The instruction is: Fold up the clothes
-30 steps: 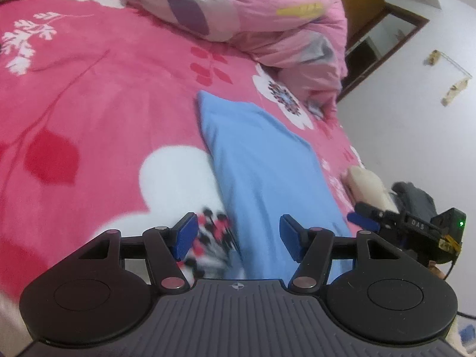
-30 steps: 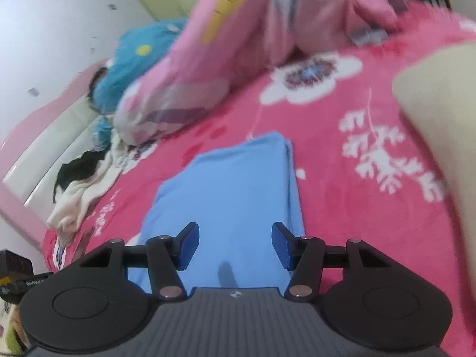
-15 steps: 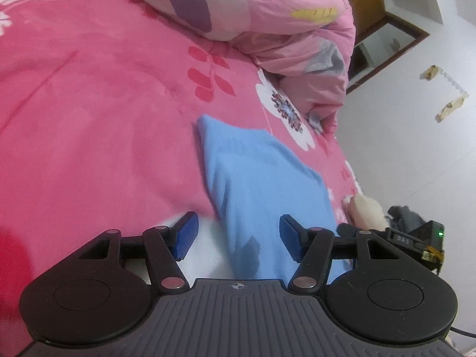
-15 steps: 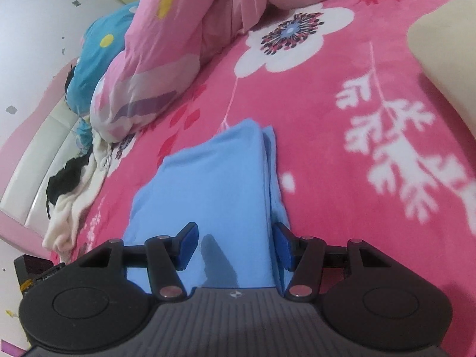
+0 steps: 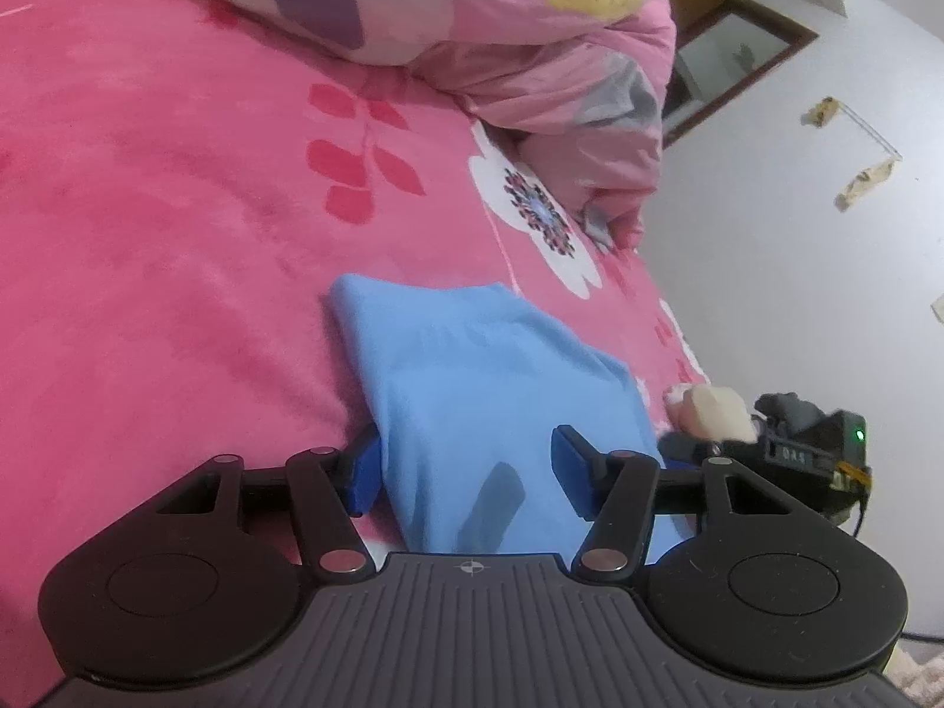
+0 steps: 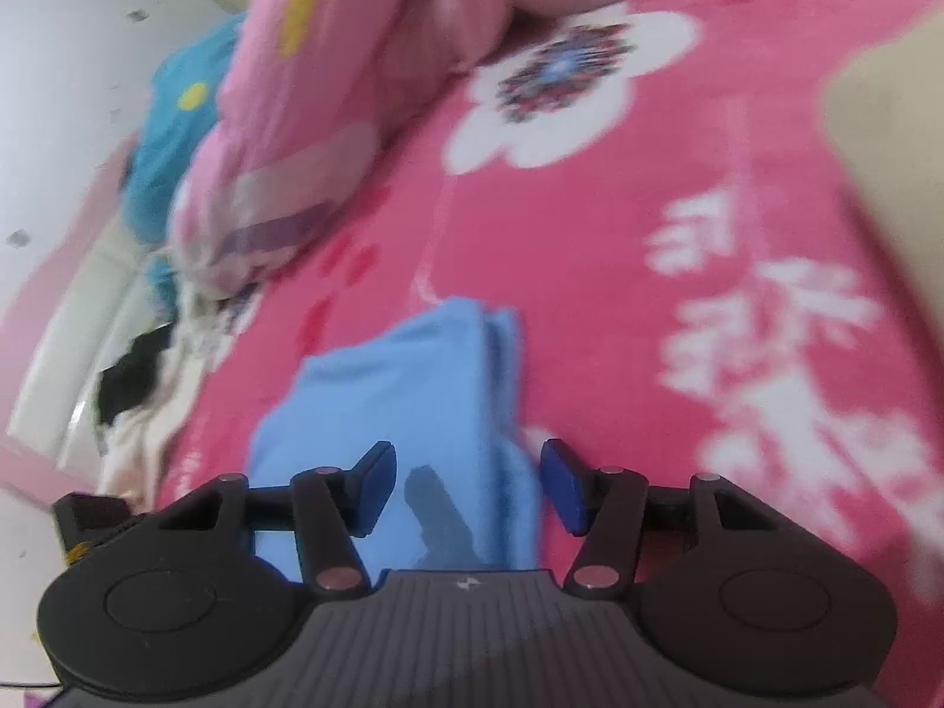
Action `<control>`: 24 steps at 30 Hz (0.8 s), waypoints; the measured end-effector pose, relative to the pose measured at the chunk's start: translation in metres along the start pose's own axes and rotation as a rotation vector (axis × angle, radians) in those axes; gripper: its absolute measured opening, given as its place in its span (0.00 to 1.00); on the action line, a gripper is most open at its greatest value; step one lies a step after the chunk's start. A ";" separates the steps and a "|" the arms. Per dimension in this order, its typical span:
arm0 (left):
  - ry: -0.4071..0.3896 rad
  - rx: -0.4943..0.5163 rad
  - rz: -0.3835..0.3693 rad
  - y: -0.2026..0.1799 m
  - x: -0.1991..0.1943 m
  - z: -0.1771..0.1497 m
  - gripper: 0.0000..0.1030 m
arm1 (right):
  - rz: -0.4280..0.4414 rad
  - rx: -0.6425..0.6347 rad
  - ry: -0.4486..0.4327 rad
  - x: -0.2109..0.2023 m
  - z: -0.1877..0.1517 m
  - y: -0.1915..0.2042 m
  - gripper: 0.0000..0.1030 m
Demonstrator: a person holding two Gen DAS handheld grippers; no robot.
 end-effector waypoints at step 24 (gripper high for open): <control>-0.255 0.183 -0.023 -0.088 -0.042 0.019 0.05 | 0.098 -0.272 -0.293 -0.060 0.001 0.091 0.13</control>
Point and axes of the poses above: each gripper's, at about its wrist camera, not at the fingertips, and x roughly the way its jaws point, y to its left, z to its top, the point moved 8 cm from there along x, roughly the way its jaws point, and after that the axes turned 4 degrees about y, right-handed, at the moved point
